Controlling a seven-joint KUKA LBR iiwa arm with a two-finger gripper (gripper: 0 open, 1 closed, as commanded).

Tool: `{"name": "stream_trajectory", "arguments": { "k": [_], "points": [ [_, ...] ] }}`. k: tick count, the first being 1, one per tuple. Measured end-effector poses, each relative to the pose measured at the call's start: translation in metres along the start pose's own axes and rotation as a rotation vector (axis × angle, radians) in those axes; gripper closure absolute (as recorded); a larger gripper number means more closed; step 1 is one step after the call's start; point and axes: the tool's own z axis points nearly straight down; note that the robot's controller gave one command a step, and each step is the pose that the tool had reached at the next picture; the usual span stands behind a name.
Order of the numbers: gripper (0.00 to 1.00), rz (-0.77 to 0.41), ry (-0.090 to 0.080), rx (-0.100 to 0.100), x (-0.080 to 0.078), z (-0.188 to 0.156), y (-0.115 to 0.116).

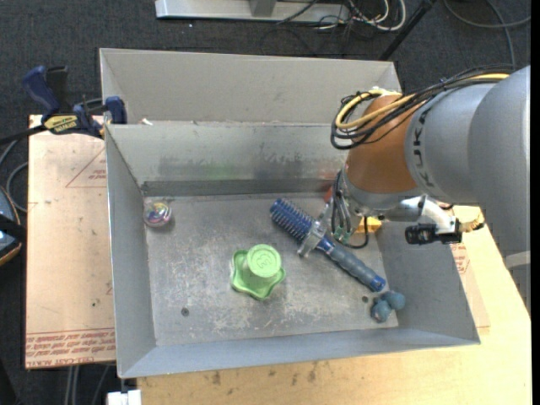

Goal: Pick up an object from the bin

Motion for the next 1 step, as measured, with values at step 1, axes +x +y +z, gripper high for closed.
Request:
{"name": "stream_trajectory", "arguments": {
  "k": [1],
  "points": [
    [1.0, -0.025, 0.002, 0.004, -0.0181, -0.1554, 0.0027]
  ]
}}
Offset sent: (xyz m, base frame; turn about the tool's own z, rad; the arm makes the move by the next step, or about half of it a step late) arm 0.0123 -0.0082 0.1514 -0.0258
